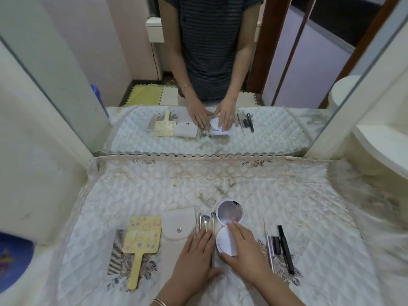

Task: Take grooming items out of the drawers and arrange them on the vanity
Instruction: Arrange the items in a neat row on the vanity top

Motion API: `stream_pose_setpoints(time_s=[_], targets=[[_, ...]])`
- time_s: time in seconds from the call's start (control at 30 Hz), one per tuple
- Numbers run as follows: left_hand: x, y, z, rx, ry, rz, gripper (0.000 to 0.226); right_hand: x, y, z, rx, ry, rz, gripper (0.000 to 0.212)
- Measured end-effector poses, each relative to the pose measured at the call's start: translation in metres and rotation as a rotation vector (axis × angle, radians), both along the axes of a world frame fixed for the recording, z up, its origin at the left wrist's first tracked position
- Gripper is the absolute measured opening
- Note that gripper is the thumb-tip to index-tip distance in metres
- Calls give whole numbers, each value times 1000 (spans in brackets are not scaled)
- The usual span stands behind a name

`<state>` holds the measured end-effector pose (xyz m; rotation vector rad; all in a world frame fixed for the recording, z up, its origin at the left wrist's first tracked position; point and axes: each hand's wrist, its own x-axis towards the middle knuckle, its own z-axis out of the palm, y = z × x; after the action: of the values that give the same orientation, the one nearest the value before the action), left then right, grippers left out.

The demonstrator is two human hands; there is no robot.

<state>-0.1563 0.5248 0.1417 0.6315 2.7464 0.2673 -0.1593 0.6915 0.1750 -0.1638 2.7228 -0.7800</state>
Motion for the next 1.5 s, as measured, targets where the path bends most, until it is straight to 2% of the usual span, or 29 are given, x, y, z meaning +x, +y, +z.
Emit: stream_pose_setpoints(time_s=[0.13, 0.27, 0.33, 0.6, 0.8, 0.87, 1.0, 1.07, 1.17, 1.4, 1.5], targets=[[-5, -10, 10, -32, 57, -79, 64, 3, 1, 1, 13, -23, 10, 80], [-6, -13, 15, -4, 1, -92, 72, 4, 2, 3, 5, -30, 5, 80], [-4, -9, 21, -8, 52, -108, 70, 4, 2, 4, 4, -35, 1, 80], [0, -7, 27, -53, 0, -87, 74, 7, 1, 6, -4, -58, -15, 81], [-8, -11, 33, -57, -82, -128, 78, 8, 2, 6, -6, -83, -22, 81], [-7, -9, 30, -11, 4, -132, 81, 8, 2, 7, -8, -84, -26, 80], [-2, -3, 34, -4, 65, -81, 86, 10, 1, 6, -18, -72, -50, 80], [1, -2, 27, 7, -15, -52, 79, 10, 1, 5, -21, -62, -66, 80], [0, -1, 22, 48, 41, -7, 79, 11, 0, 4, -25, -52, -74, 79], [-1, -8, 28, 22, -22, -77, 73, 11, 5, 4, -40, -79, -60, 80], [-1, -9, 24, 18, 48, -103, 87, 13, 4, 4, -36, -78, -53, 80]])
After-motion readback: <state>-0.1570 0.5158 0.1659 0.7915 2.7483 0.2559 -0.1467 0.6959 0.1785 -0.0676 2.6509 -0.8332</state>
